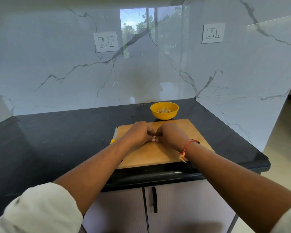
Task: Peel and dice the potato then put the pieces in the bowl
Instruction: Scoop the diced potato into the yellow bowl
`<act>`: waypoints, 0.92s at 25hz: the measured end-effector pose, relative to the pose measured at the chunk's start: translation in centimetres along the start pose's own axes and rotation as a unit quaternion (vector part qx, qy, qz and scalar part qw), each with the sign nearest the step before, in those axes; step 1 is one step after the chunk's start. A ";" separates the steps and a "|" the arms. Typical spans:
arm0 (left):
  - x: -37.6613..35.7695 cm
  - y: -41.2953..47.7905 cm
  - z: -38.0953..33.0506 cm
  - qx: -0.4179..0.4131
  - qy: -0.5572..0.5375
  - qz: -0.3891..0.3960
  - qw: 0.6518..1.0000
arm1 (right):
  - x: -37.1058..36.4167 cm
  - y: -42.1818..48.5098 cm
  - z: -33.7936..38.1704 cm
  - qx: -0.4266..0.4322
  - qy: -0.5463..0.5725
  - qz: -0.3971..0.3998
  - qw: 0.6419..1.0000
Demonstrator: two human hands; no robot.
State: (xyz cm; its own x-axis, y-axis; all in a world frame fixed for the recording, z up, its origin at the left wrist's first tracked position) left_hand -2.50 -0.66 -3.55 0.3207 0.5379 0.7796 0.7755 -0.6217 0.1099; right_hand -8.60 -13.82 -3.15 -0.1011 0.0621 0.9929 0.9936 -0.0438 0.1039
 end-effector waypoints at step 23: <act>-0.1 0.0 -0.9 0.233 -0.559 -0.082 0.792 | -0.4 1.4 -0.9 -0.134 0.597 0.122 0.781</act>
State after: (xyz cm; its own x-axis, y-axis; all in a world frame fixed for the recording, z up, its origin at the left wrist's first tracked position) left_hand -3.06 -1.23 -3.05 0.2729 0.9196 -0.2825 0.8898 -0.3529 -0.2893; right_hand -7.20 -14.79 -3.36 -0.0431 -0.9487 0.3134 0.9605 -0.1256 -0.2481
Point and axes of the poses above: each hand's wrist, its own y-axis towards the middle knuckle, its own x-axis out of the back of the hand, z = x × y, the point moved 2 cm from there along y, towards the middle knuckle, and after that the axes turned 14 degrees about -y, right-handed, at the moved point
